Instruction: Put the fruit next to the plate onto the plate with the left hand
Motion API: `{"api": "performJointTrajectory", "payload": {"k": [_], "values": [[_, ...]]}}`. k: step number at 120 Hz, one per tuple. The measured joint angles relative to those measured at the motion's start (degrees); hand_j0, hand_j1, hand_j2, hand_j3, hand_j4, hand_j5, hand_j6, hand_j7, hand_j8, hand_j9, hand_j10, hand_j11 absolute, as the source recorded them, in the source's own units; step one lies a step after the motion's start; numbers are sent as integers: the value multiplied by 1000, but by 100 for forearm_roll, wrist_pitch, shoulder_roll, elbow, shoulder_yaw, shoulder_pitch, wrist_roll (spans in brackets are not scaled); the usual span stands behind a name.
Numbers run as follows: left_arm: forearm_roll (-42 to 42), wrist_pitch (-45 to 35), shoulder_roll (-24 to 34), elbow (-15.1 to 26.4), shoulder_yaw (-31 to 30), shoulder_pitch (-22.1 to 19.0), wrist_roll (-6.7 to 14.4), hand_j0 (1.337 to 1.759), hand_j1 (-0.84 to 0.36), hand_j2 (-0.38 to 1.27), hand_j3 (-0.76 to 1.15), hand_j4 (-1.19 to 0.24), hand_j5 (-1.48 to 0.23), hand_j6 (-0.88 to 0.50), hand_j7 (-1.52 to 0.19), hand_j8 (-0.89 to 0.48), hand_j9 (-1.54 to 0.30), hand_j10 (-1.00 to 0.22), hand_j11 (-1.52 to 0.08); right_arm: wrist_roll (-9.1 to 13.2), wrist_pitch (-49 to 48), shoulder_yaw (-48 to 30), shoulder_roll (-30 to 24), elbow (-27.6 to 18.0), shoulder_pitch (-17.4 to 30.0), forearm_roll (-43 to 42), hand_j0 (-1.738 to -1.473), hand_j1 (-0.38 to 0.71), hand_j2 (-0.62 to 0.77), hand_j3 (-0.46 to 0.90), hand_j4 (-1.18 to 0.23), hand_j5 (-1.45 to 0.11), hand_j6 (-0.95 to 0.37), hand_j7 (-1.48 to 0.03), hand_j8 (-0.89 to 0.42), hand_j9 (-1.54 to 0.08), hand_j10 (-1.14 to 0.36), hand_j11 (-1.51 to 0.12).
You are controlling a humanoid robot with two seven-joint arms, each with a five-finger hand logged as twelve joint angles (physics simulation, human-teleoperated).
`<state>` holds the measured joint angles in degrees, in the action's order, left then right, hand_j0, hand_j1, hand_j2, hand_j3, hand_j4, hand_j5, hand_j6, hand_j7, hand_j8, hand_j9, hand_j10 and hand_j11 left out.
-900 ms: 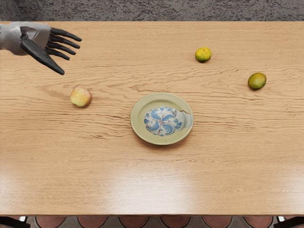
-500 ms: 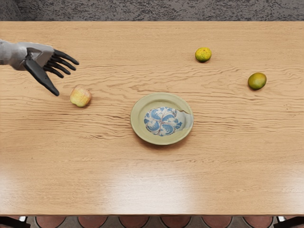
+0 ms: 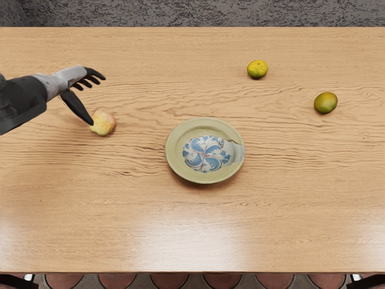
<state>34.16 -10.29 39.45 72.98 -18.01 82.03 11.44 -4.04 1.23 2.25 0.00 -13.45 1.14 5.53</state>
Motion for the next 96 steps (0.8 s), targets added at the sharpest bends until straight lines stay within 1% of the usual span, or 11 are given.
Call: {"api": "performJointTrajectory", "payload": {"k": [7,15,22,31,47,57,74,82,96], "values": [[153,-441,-263,151,-222,-18,-1,1658,55,51,0,-249,-321,-249,-320,-249,-320,-248,-320,0,0,-1,0,0,0,0,-1658,-311,-7,0,-32,-41,-32,-41,-32,-41,-32,-41],[304,-874,-540,223,-482,-44,-1,1658,54,52,0,-250,-322,-250,-322,-250,-322,-249,-321,0,0,-1,0,0,0,0,-1658,-311,-7,0,-32,-41,-32,-41,-32,-41,-32,-41],[398,-1180,-642,224,-688,-47,-1,1658,51,52,0,-252,-325,-253,-325,-252,-325,-252,-324,0,0,-1,0,0,0,0,-1658,-311,-6,0,-32,-41,-32,-41,-32,-41,-32,-41],[506,-1404,-823,117,-878,-85,-2,1658,37,54,0,-263,-340,-264,-340,-264,-339,-263,-339,0,0,-1,0,0,0,-1,-1658,-311,-6,0,-32,-41,-32,-41,-32,-41,-32,-41],[592,-1560,-871,-114,-1057,-112,-3,1658,20,57,0,-277,-358,-278,-358,-277,-358,-277,-358,0,0,-2,0,0,0,-1,-1658,-311,-6,0,-32,-41,-32,-41,-32,-41,-32,-41],[627,-1591,-1004,-273,-1129,-253,-6,1658,14,58,0,-282,-365,-283,-365,-283,-365,-282,-365,0,0,-1,0,0,0,0,-1658,-311,-7,0,-32,-42,-32,-42,-32,-42,-32,-42],[717,-1611,-1095,-515,-1172,-379,-9,1658,-6,62,0,-299,-387,-300,-387,-300,-387,-299,-387,0,0,-3,0,0,0,-1,-1658,-311,-7,0,-32,-42,-32,-42,-32,-42,-32,-42],[753,-1618,-1244,-614,-1181,-458,-13,1658,-16,63,0,-307,-397,-307,-397,-307,-397,-307,-397,0,0,-2,0,0,0,-1,-1658,-311,-7,0,-32,-42,-32,-42,-32,-42,-32,-42],[792,-1623,-1300,-740,-1190,-486,-17,1658,-26,65,0,-315,-409,-316,-408,-316,-408,-315,-408,0,0,-1,0,0,0,-1,-1658,-310,-7,0,-32,-42,-32,-42,-32,-42,-32,-42]]}}
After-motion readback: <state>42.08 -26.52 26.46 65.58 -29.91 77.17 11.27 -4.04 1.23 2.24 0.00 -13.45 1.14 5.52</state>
